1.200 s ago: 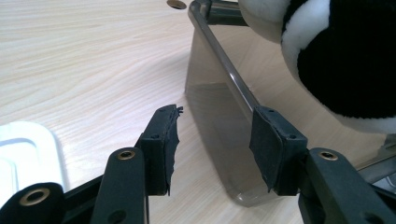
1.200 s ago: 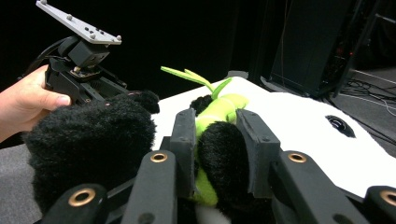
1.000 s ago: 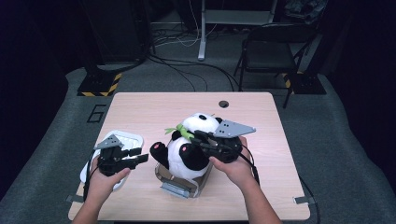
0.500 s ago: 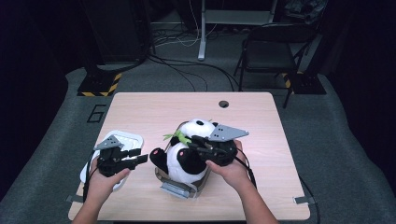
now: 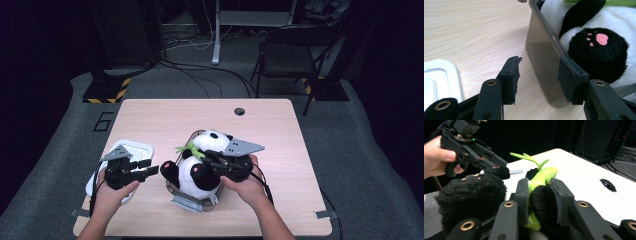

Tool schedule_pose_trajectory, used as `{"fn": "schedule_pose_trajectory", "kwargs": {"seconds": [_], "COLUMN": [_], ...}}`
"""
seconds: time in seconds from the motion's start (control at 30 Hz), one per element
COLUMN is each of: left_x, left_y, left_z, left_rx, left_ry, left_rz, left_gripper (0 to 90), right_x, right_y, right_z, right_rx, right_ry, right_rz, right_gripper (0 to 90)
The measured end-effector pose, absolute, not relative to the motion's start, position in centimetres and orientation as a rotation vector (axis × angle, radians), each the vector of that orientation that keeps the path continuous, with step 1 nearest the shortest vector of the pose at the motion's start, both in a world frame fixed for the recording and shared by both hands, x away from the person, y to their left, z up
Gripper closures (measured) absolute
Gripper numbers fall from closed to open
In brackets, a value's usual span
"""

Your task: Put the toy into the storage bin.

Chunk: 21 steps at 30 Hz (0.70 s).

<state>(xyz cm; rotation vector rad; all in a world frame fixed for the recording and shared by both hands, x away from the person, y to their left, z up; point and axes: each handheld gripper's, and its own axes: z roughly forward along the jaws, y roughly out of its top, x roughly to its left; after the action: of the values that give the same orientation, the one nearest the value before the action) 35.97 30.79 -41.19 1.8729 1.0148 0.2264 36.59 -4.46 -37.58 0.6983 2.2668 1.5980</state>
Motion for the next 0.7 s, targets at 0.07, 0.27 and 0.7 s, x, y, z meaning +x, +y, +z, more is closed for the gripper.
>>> {"fn": "schedule_pose_trajectory", "kwargs": {"seconds": [0.07,0.27,0.7], "left_x": [35.9,35.9,35.6], "left_y": [30.6,30.4,30.1], "left_z": [-41.2,-41.2,-40.7], "left_rx": [1.864,1.865,1.867], "left_ry": [1.020,1.013,0.989], "left_rz": [0.227,0.226,0.217], "left_gripper": [51.8,51.8,51.1], "right_x": [36.7,36.6,36.7], "right_y": [-4.7,-5.0,-5.5], "right_z": [-38.0,-38.6,-40.1], "right_rx": [0.701,0.701,0.736], "right_ry": [2.272,2.282,2.295], "right_rz": [1.605,1.606,1.601], "right_gripper": [68.4,68.1,67.2]}}
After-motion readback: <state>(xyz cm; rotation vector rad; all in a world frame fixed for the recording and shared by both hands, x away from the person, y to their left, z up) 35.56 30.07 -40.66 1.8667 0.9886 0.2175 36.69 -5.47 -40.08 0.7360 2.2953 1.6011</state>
